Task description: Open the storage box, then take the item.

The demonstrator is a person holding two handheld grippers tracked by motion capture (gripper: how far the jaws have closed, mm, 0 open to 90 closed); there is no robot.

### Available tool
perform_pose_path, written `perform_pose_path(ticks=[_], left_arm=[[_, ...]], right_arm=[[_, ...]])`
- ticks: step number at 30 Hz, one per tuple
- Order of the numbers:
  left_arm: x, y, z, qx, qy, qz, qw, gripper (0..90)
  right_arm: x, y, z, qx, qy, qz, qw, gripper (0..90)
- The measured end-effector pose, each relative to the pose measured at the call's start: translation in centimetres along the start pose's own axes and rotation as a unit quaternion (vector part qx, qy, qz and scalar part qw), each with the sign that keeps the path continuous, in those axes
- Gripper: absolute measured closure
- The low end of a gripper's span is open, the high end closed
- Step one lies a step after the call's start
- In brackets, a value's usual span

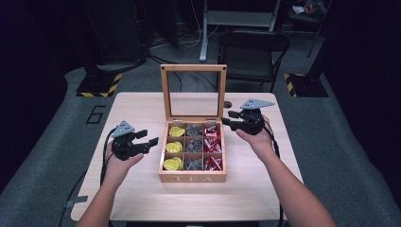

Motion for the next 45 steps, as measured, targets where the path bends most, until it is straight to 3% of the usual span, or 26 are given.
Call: perform_pose_path(ticks=[9, 21, 45], left_arm=[[0.2, -0.1, 0.7, -0.005, 0.002, 0.000, 1.0000, 37.7], [0.1, -0.4, 1.5, -0.004, -0.009, -0.006, 0.9999, 36.8], [-0.3, -0.5, 2.0, -0.006, -0.010, -0.012, 0.9999, 36.8]], right_arm=[[-0.7, -1.4, 1.7, -0.001, -0.010, 0.001, 0.9999, 49.9], [-0.1, -3.8, 3.5, -0.030, -0.032, -0.007, 0.9990, 51.3], [-0.2, -6.1, 6.7, -0.022, -0.059, -0.029, 0.9976, 58.4]])
Point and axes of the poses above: each handheld gripper's, and its own axes: x roughly forward along the jaws, z roughly out of its underside, y roughly to its right, the point moved 8 cm from there along x, roughly forward along the jaws, and after that the axes turned 1 degree about -z, right-handed, at the moved point
